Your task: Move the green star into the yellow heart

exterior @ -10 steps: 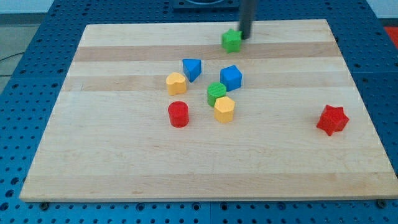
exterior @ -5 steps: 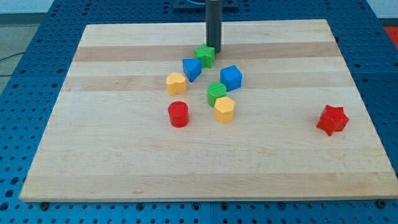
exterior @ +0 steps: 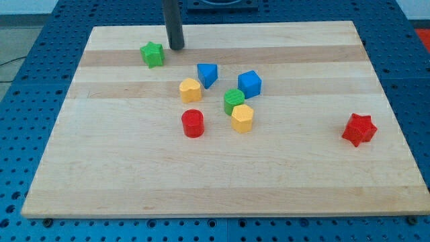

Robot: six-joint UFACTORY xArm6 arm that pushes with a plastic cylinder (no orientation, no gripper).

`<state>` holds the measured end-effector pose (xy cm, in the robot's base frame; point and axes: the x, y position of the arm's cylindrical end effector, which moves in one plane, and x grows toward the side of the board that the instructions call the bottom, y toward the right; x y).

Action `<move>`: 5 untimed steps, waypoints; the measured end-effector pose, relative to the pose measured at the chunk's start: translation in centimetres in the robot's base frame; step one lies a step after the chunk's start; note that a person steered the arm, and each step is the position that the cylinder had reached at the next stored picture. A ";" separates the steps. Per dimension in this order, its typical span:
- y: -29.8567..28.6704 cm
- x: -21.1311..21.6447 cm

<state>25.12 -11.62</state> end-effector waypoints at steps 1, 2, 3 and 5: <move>-6.9 2.1; -7.0 6.3; -9.8 4.2; -5.4 9.3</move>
<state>34.37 -16.98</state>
